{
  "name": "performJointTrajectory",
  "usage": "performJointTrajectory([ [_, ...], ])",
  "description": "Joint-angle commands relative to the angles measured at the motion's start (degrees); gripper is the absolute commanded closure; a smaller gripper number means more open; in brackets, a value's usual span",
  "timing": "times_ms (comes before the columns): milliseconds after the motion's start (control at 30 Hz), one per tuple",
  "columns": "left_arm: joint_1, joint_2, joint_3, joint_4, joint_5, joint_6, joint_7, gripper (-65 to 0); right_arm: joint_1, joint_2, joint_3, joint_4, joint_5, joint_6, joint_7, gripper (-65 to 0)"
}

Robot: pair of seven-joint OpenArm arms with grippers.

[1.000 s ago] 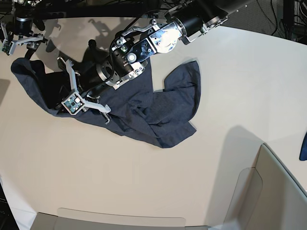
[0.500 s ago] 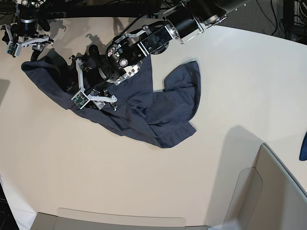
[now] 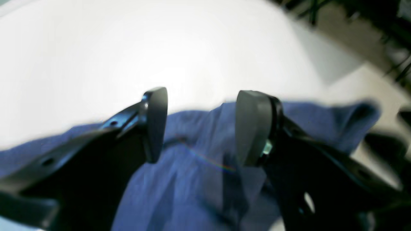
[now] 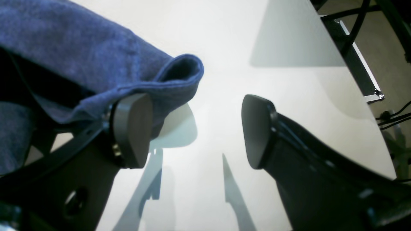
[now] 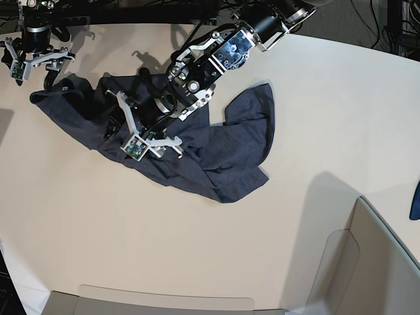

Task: Layout the t-shirt on the table in an organized manner, then fold the t-shirt properly
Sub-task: 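Pull the held fabric with the left gripper to spread the shirt, then grasp the shirt edge with both grippers side by side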

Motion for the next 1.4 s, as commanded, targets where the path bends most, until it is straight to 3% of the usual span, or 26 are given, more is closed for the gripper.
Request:
performJointTrajectory([
  [0, -0.03, 0.1, 0.12, 1.03, 0.09, -0.06, 0.06, -30.6, -0.18, 0.67, 0.41, 1.01, 0.2, -0.1, 1.73, -42.8],
  [200, 2.52, -7.98, 6.45, 3.85, 0.09, -0.06, 4.46, -30.6, 0.26, 0.67, 0.33, 1.01, 0.12, -0.1, 1.73, -42.8],
  [367, 4.81, -9.65, 7.68, 6.66, 0.17, 0.02, 4.37, -30.6, 0.35, 0.67, 0.33, 0.93, 0.12, -0.1, 1.73, -42.8],
  [733, 5.07, -7.63, 8.03, 5.87, 0.35, 0.11, -3.1, -30.6, -0.18, 0.23, 0.33, 0.93, 0.12, -0.1, 1.73, -42.8],
  [900, 5.16, -4.11, 8.21, 1.03, 6.06, 0.11, -6.27, -30.6, -0.18, 0.23, 0.33, 0.93, 0.12, -0.1, 1.73, -42.8],
  [1167, 6.57, -2.88, 9.97, -3.36, 12.92, 0.11, -10.66, -30.5, -0.18, 0.23, 0.33, 0.93, 0.12, -0.1, 1.73, -42.8],
  [1267, 6.13, -2.62, 9.88, -5.56, 15.21, 0.11, -10.75, -24.8, -0.18, 0.23, 0.33, 0.84, 0.12, -0.1, 1.73, -42.8],
  [1367, 6.04, -1.13, 9.61, -6.61, 15.91, 0.11, -10.75, -12.9, -0.18, 0.23, 0.33, 0.84, 0.12, -0.1, 1.73, -42.8],
])
